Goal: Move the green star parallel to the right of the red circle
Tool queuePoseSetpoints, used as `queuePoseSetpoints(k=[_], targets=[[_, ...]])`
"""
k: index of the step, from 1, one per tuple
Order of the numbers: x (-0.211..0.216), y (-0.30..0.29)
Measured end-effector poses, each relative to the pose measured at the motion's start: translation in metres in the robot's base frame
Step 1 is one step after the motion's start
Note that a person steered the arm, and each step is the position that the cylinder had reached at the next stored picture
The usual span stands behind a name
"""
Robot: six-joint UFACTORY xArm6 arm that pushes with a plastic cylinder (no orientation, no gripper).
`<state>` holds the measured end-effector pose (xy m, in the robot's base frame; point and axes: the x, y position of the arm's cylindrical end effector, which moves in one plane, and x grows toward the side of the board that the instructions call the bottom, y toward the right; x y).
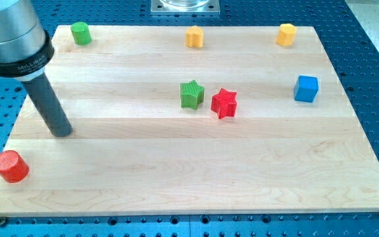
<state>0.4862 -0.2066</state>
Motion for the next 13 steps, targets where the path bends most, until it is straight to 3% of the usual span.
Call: queuePoseSetpoints(k=[3,8,10,11,13], targets=[[-0.001,0.041],[-0.065,0.074],[-0.105,0.167],[-0.094,0.219],[-0.017,0.246]])
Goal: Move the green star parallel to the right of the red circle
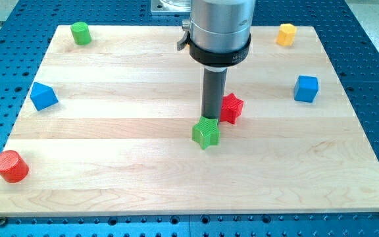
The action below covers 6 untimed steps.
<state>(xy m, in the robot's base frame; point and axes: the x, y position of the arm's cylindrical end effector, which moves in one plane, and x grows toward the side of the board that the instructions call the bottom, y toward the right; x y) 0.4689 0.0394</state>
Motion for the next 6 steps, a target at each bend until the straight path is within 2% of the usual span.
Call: queuePoseSetpoints(k=[1,2,3,6], targets=[[-0.018,-0.031],[0.019,0.003],[0.039,0.062],[0.036,0.0]])
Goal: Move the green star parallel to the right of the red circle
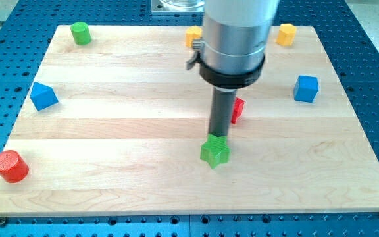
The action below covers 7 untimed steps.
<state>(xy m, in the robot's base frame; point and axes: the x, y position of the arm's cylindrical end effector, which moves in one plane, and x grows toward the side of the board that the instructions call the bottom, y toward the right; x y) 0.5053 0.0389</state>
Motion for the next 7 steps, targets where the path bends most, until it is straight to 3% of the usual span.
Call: queuePoseSetpoints(k=[3,4,6,7], targets=[[0.02,-0.057],[-0.02,-0.015],[0.011,0.057],[0.03,0.0]])
